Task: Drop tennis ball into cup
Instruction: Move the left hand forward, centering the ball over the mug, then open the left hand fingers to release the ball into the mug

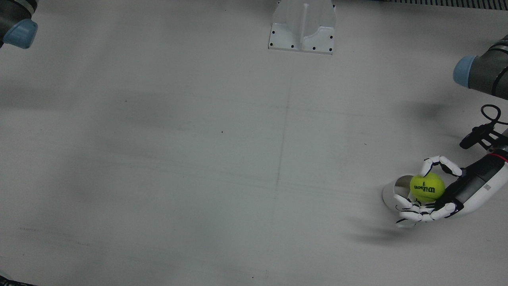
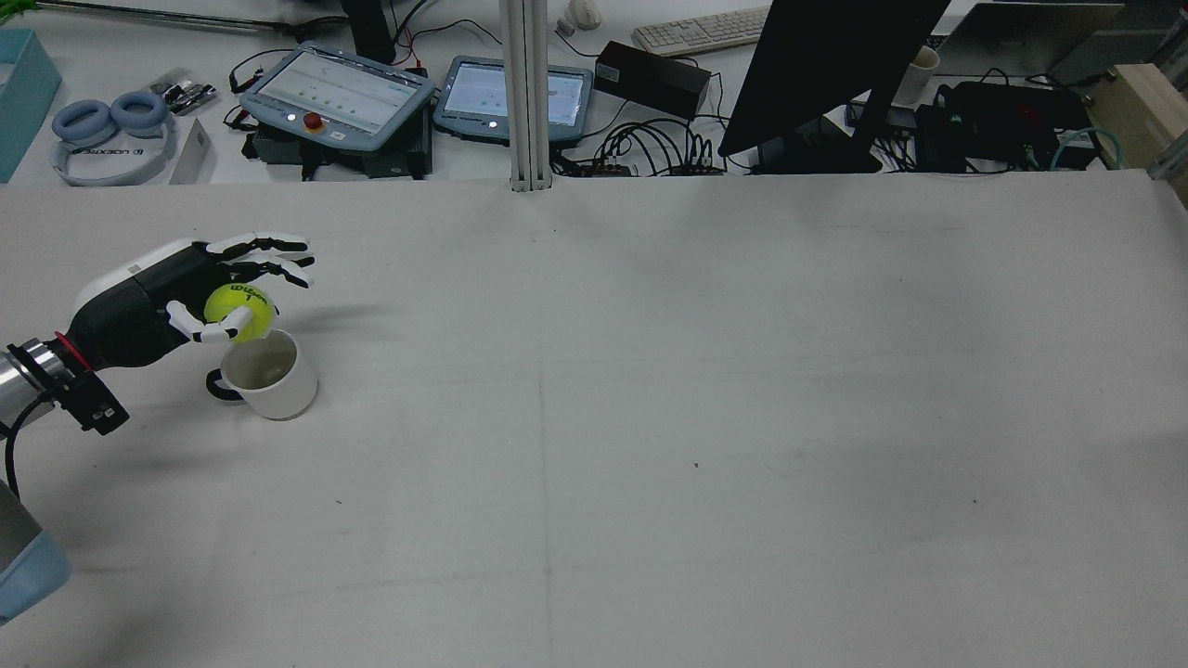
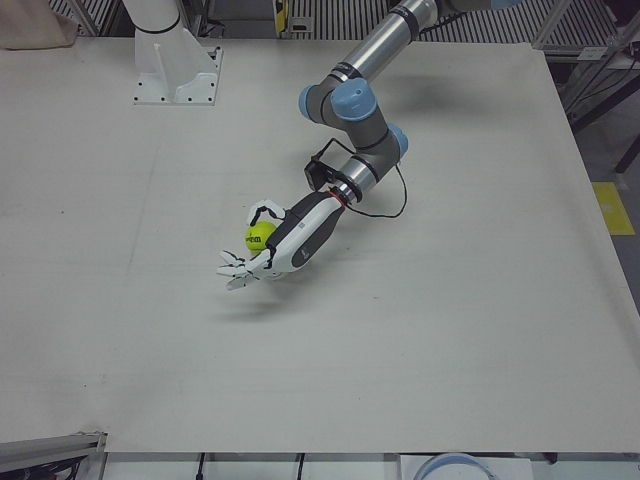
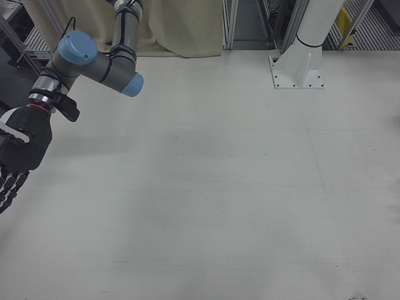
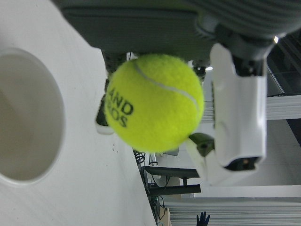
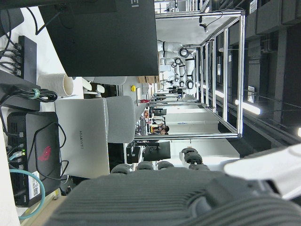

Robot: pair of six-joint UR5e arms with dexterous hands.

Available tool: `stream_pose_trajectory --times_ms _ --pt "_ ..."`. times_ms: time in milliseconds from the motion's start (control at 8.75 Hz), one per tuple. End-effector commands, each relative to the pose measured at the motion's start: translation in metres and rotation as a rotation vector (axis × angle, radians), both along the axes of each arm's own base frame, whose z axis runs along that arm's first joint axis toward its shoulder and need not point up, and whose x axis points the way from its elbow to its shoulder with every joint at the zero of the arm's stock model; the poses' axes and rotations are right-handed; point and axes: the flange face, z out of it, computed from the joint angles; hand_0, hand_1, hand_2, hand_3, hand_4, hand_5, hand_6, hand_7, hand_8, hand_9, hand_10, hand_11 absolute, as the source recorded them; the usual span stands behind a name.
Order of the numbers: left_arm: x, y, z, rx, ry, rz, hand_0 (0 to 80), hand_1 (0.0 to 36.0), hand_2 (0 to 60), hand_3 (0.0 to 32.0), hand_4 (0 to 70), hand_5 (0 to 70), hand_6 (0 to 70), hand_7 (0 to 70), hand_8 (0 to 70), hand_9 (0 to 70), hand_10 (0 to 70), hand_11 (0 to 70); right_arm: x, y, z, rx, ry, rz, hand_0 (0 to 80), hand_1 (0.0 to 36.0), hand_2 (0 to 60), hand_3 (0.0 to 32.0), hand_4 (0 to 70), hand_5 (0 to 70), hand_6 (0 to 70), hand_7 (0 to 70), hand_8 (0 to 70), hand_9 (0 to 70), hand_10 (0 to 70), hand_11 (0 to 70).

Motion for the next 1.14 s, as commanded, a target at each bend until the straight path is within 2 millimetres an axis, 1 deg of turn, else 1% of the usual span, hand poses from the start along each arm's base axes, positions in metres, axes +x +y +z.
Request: stream_pose_trajectory --times_ms 0,114,229,343,457,571,686,800,914,1029 --pt "-0.002 0.0 0.002 -0.014 -0.004 -0.022 78.6 36.0 60.0 0.0 19.9 22.1 43.8 30.3 21.2 21.7 34.6 52.5 0.0 0.0 0.0 0.0 0.0 0.0 0.0 0.0 0.0 0.0 0.0 0.0 0.0 0.0 0.0 0.0 0.0 0.0" --pt "-0.002 0.0 0.002 -0.017 -0.008 -0.025 79.1 36.0 60.0 0.0 21.1 21.8 43.9 32.1 23.3 24.9 30.5 47.2 0.0 0.0 0.0 0.0 0.0 0.0 0.0 0.0 0.0 0.0 0.0 0.0 0.0 0.0 0.0 0.0 0.0 0.0" --pt "-0.004 -0.001 0.003 -0.021 -0.007 -0.032 76.4 36.0 60.0 0.0 21.0 21.8 45.8 31.7 24.1 25.4 29.0 45.2 0.0 0.0 0.0 0.001 0.0 0.0 0.0 0.0 0.0 0.0 0.0 0.0 0.0 0.0 0.0 0.0 0.0 0.0" --pt "-0.004 0.0 0.004 -0.024 -0.009 -0.032 74.0 36.0 60.0 0.0 20.9 21.2 43.7 32.6 23.9 25.9 28.3 44.2 0.0 0.0 0.0 0.0 0.0 0.0 0.0 0.0 0.0 0.0 0.0 0.0 0.0 0.0 0.0 0.0 0.0 0.0" --pt "-0.005 0.0 0.006 -0.026 -0.013 -0.033 72.0 36.0 60.0 0.0 20.9 22.2 50.0 31.8 25.3 26.0 27.6 43.3 0.0 0.0 0.0 0.001 0.0 0.0 0.0 0.0 0.0 0.0 0.0 0.0 0.0 0.0 0.0 0.0 0.0 0.0" --pt "-0.005 0.001 0.007 -0.028 -0.014 -0.034 72.6 36.0 60.0 0.0 20.8 21.9 48.0 32.2 25.0 26.2 27.9 43.7 0.0 0.0 0.0 0.0 0.0 0.0 0.0 0.0 0.0 0.0 0.0 0.0 0.0 0.0 0.0 0.0 0.0 0.0" --pt "-0.006 0.002 0.006 -0.027 -0.015 -0.035 72.0 36.0 60.0 0.0 20.6 21.7 47.8 32.2 25.2 26.6 27.0 42.5 0.0 0.0 0.0 0.0 0.0 0.0 0.0 0.0 0.0 0.0 0.0 0.0 0.0 0.0 0.0 0.0 0.0 0.0" --pt "-0.008 0.001 0.008 -0.033 -0.016 -0.051 71.4 36.0 60.0 0.0 20.5 20.6 41.6 33.6 24.0 26.9 27.2 42.8 0.0 0.0 0.0 0.001 0.0 0.0 0.0 0.0 0.0 0.0 0.0 0.0 0.0 0.0 0.0 0.0 0.0 0.0" --pt "-0.007 0.001 0.012 -0.037 -0.005 -0.06 71.4 36.0 60.0 0.0 20.3 21.0 43.8 33.6 24.7 27.3 27.0 42.4 0.0 0.0 0.0 0.0 0.0 0.0 0.0 0.0 0.0 0.0 0.0 0.0 0.0 0.0 0.0 0.0 0.0 0.0" --pt "-0.006 0.0 0.011 -0.031 0.006 -0.061 71.4 36.0 60.0 0.0 19.9 21.0 43.9 34.2 25.0 27.8 26.8 42.2 0.0 0.0 0.0 0.0 0.0 0.0 0.0 0.0 0.0 0.0 0.0 0.0 0.0 0.0 0.0 0.0 0.0 0.0"
